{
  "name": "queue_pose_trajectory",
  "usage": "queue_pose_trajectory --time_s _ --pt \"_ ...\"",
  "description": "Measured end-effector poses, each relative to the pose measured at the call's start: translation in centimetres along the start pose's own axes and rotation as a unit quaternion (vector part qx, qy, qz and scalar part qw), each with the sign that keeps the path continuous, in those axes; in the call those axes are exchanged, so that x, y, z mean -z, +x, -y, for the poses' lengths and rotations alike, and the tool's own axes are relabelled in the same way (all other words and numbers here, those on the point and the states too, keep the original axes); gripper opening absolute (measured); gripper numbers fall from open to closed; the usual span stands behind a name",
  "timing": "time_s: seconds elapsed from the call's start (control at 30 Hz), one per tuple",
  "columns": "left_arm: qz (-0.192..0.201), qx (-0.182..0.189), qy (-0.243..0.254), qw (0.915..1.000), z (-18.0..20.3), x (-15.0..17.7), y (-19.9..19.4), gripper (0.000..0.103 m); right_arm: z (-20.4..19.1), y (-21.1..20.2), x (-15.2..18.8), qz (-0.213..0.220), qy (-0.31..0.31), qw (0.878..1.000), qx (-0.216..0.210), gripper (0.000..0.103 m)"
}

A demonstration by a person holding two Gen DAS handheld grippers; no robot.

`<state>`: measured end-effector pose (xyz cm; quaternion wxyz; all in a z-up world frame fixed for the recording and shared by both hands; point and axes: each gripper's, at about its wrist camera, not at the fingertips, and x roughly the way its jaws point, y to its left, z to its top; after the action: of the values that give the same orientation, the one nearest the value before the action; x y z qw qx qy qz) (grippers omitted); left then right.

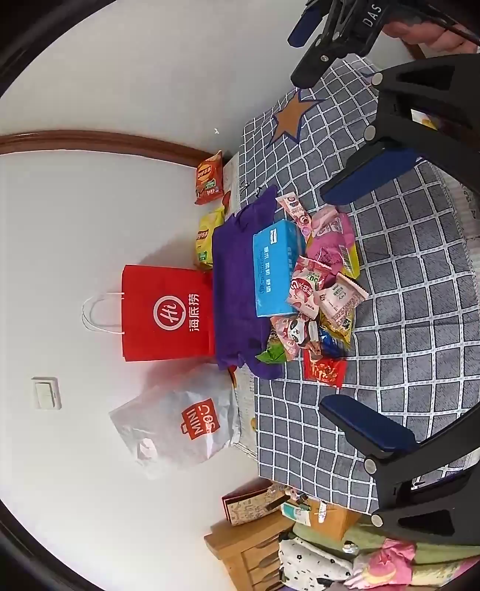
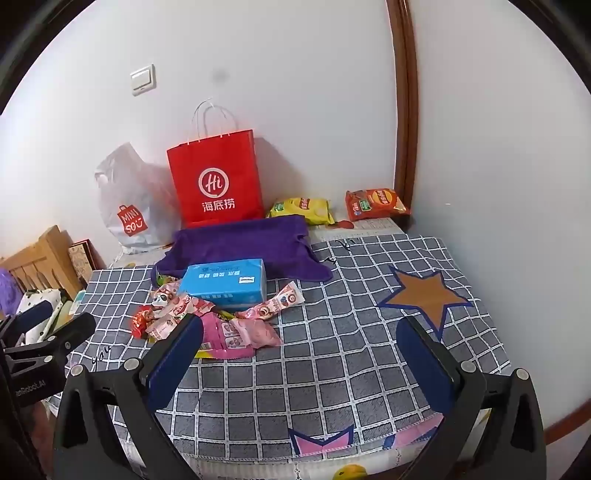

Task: Organize snacks

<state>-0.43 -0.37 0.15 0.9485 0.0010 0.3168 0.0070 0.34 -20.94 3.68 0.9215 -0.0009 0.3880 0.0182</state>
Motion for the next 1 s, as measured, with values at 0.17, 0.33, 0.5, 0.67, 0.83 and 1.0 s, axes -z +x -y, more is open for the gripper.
queue_pose_trajectory --time_s 0.17,0.33,0.5,0.67,0.83,1.0 --pt "0.003 -0.001 -0.006 1.0 -0.1 -0.3 -0.5 0.103 -0.2 -0.2 0.1 -0.005 0.011 1.0 -0.01 0.103" --pt "0.009 -0.005 -0.005 0.9999 -0.1 -0.5 -1.0 0.103 0.2 -0.3 0.0 -0.004 0.007 1.0 -0.008 0.103" --pt "0.009 -0.004 -0.006 0.9999 -0.3 -0.6 -1.1 0.103 -0.2 -0.4 -0.1 -0.003 0.007 1.0 -0.009 0.103" --pt "0.01 -0.004 -0.007 0.9999 -0.1 -0.6 -1.2 0.103 -0.3 -0.8 -0.2 0.0 0.007 1.0 -0.01 0.103" --pt "0.012 -0.004 -0.007 0.9999 -0.1 -0.4 -1.2 0.103 -0.2 -0.8 0.0 0.001 0.007 1.0 -0.012 0.103" --pt "0.014 -0.003 -0.008 0.9999 -0.1 -0.5 -1.3 0.103 -0.2 -0.8 0.1 0.003 0.006 1.0 -0.013 0.103"
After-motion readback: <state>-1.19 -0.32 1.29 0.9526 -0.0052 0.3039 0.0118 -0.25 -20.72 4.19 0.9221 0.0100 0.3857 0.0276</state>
